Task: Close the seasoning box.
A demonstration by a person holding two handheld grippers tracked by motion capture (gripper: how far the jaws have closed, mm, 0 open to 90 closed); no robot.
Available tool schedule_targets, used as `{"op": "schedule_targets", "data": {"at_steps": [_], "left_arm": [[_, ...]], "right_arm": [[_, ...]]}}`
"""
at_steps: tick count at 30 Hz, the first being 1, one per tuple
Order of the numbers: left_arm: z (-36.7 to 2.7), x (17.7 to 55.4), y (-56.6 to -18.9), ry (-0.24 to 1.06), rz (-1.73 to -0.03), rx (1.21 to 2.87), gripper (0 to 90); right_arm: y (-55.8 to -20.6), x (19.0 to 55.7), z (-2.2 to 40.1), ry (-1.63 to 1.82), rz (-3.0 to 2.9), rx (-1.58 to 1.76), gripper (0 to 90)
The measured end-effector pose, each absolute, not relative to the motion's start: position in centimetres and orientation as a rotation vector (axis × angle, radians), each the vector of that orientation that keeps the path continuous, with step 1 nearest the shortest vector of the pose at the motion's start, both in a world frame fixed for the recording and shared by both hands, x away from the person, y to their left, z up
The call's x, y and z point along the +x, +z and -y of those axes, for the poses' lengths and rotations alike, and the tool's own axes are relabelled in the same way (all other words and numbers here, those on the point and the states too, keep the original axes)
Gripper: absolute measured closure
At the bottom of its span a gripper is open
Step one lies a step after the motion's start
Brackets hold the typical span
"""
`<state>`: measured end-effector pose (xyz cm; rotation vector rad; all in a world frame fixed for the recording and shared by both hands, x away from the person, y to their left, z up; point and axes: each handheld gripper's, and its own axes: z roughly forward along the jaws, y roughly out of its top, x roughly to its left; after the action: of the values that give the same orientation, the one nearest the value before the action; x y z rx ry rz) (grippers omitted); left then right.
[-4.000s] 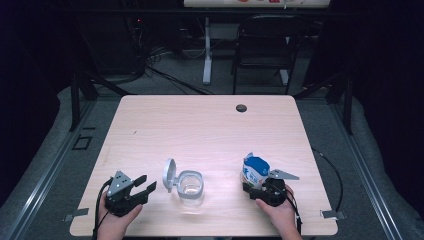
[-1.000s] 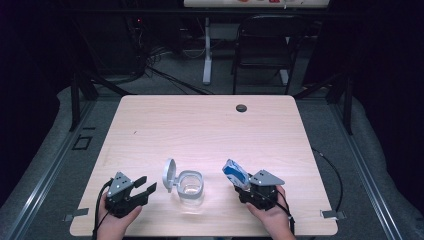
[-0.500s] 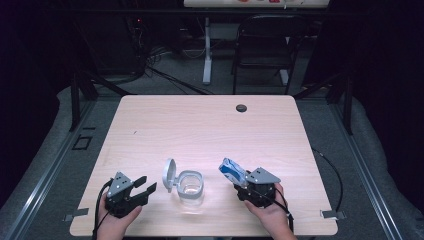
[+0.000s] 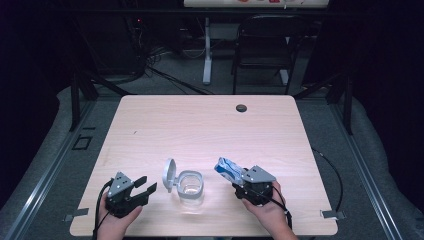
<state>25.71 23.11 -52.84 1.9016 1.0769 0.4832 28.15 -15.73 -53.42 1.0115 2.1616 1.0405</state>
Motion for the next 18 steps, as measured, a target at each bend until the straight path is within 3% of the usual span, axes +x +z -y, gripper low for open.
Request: {"op": "schedule_targets", "data": {"at_steps": [18], "left_arm": [[-23.2,25.7,-52.8,0.489,-1.073,1.899,53.1]], "right_arm": [[-52.5,28.2,14.5,0.903,-2.14,0.866,43.3]]}}
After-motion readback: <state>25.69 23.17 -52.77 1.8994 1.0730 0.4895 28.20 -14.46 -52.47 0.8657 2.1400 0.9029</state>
